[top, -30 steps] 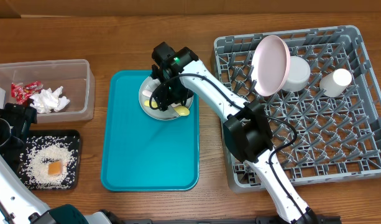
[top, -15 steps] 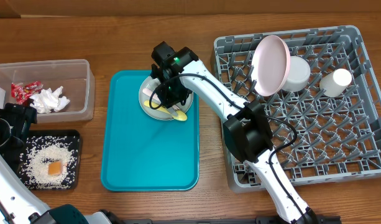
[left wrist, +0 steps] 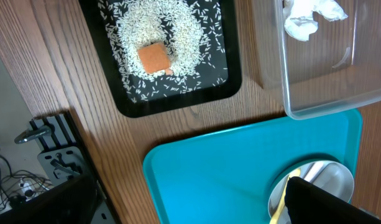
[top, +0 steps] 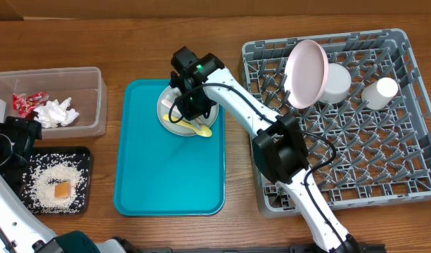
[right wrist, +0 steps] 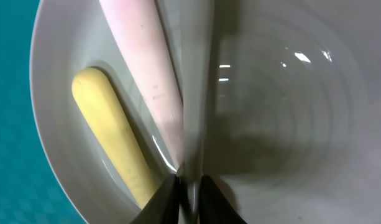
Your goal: Sort waste into correct bins and load items into the dishwasher rack
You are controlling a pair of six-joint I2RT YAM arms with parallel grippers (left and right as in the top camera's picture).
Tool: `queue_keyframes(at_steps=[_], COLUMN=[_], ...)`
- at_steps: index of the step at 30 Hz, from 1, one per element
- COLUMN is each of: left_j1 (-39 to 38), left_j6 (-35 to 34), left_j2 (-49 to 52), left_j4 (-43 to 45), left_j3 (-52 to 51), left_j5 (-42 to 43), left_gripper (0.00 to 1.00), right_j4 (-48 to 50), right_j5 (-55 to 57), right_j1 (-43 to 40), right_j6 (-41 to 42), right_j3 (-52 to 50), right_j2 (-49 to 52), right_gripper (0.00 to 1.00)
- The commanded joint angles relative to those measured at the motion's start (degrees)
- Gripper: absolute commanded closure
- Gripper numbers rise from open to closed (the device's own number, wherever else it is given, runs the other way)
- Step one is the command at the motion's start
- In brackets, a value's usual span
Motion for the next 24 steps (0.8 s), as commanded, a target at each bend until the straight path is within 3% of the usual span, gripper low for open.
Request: queue_keyframes(at_steps=[1, 3, 13, 24], left_j1=[0.2, 0.2, 0.2, 0.2], left_j6=[-0.8, -0.8, -0.8, -0.8], left_j2=[0.1, 0.1, 0.1, 0.1], left_j4=[0.0, 0.1, 0.0, 0.0], left_j3=[-0.3, -0.3, -0.3, -0.3], left_j5=[-0.6, -0.6, -0.6, -0.6], left_gripper=[0.00, 0.00, 0.00, 0.00], right_j4=[0.2, 0.2, -2.0, -13.0], right_j5=[0.2, 0.2, 0.2, 2.1], right_j1=[-0.3, -0.3, -1.2, -7.6], right_j6=[0.0, 0.0, 1.7, 4.5], right_j3=[0.2, 0.2, 4.2, 15.5], right_j2=[0.5, 0.5, 0.0, -6.9], right_gripper=[0.92, 0.96, 0.96, 0.96])
